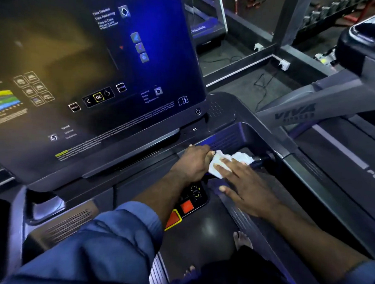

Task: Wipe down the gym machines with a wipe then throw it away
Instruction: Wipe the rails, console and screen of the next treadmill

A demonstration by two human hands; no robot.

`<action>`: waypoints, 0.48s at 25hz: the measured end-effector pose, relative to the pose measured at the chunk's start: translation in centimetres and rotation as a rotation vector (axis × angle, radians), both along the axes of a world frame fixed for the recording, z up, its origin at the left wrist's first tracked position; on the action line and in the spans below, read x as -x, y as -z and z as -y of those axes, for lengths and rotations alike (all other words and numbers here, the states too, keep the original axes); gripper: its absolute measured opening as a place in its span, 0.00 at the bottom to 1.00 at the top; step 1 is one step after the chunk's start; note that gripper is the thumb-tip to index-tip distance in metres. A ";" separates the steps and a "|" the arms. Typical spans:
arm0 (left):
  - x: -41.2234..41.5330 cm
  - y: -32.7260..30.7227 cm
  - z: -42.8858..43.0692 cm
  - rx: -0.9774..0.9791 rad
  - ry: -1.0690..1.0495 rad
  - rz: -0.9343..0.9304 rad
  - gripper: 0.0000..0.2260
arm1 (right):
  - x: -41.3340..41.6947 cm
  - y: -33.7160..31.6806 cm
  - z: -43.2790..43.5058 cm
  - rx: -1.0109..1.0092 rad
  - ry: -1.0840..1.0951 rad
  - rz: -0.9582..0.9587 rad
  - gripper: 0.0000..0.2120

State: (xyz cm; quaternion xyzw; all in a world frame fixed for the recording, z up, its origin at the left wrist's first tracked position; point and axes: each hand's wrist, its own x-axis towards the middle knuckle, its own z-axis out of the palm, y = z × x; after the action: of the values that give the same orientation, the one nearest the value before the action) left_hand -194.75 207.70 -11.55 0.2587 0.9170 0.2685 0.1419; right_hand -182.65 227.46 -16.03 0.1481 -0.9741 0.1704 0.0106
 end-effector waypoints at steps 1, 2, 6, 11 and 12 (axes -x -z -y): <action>-0.2 -0.2 -0.1 -0.005 -0.010 -0.004 0.15 | 0.4 0.2 -2.1 -0.028 0.088 -0.006 0.37; -0.3 -0.3 0.1 -0.013 -0.021 -0.005 0.15 | 0.5 0.0 -3.6 -0.013 0.216 0.008 0.39; -0.7 -0.8 0.1 0.008 -0.076 -0.029 0.14 | 0.5 -0.5 -1.8 0.036 0.164 -0.011 0.39; -2.0 -0.9 0.5 0.108 -0.211 -0.114 0.17 | 2.7 -0.3 -1.8 -0.008 -0.140 -0.016 0.35; -2.4 -1.1 0.5 0.124 -0.268 -0.118 0.17 | 3.2 -0.4 -3.8 -0.047 -0.082 -0.009 0.35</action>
State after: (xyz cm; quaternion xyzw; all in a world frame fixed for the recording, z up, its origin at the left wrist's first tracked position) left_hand -192.34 207.20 -10.50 0.1401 0.9648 0.2122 0.0666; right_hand -185.87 231.21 -15.62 0.1889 -0.9709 0.1471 0.0048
